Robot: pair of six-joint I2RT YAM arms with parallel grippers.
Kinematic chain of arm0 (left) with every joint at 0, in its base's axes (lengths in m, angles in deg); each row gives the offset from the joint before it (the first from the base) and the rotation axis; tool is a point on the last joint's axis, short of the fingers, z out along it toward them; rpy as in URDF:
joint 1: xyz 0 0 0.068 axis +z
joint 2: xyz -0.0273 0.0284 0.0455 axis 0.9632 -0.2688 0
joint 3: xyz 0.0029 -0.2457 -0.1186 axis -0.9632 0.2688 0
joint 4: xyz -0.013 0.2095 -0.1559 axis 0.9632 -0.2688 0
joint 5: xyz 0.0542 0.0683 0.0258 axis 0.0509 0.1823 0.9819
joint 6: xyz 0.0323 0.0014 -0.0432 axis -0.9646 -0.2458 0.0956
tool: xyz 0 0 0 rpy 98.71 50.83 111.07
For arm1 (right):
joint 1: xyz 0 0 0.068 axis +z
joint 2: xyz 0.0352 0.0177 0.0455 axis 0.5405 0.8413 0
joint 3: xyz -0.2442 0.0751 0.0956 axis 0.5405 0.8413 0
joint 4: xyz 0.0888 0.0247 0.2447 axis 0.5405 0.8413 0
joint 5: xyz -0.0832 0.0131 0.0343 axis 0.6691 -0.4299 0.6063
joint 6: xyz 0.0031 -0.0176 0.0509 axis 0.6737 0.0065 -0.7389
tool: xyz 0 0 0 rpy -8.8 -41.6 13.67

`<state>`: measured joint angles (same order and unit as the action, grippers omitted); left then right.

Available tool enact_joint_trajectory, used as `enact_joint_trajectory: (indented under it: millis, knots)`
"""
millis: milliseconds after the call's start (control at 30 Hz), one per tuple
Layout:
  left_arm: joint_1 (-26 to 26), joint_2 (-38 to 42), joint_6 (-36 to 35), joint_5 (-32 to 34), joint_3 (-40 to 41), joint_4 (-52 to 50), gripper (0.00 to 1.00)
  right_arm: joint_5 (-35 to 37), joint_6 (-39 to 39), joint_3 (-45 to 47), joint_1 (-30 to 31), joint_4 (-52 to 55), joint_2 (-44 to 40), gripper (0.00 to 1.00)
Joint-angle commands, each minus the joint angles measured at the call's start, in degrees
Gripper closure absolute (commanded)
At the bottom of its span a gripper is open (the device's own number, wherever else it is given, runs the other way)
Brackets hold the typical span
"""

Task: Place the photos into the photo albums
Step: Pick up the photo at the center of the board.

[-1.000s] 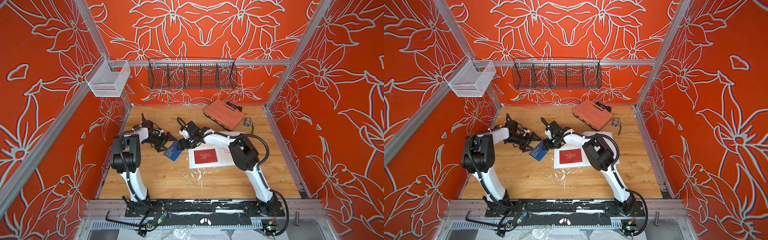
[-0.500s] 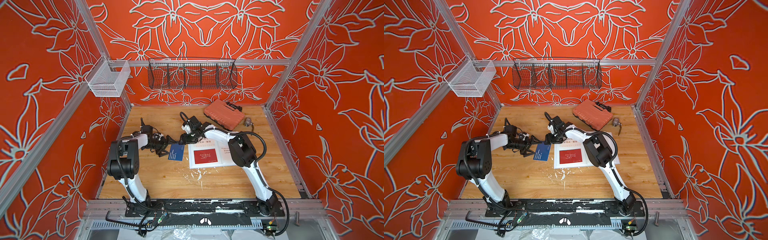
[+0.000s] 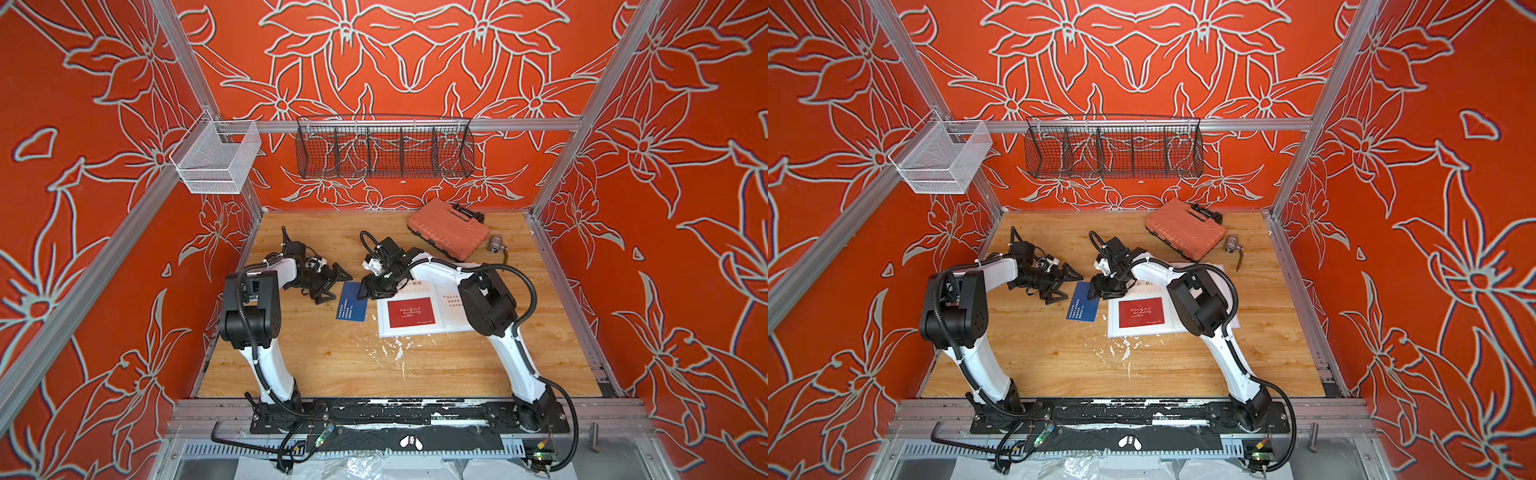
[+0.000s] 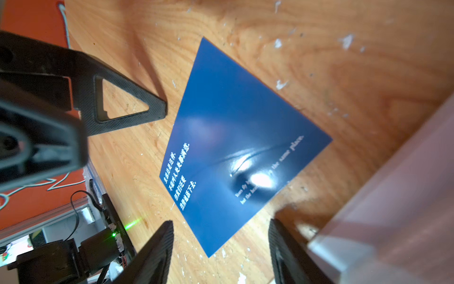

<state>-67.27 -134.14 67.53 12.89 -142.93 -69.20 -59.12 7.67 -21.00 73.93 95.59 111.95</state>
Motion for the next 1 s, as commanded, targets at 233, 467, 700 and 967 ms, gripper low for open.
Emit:
enact_joint_trajectory:
  millis: [233, 467, 700, 967]
  knots:
    - [-0.35, -2.05, -0.29, -5.24, 5.19, 0.98, 0.03, -2.38, -3.45, -0.06, 0.29, 3.31, 3.99, 0.36]
    - [0.06, -0.52, 1.26, -8.47, 6.73, 3.14, 0.03, -1.42, -6.10, 1.52, -0.49, 1.85, 3.41, 0.36]
    - [0.70, 1.71, -0.19, -3.64, 6.22, 1.20, 0.03, -1.18, -6.80, 1.29, -0.78, 2.08, 3.69, 0.36]
    - [-0.94, 0.47, -4.70, 2.85, 2.00, -3.16, 0.03, -0.36, -9.35, 1.69, -1.55, 1.99, 3.23, 0.36]
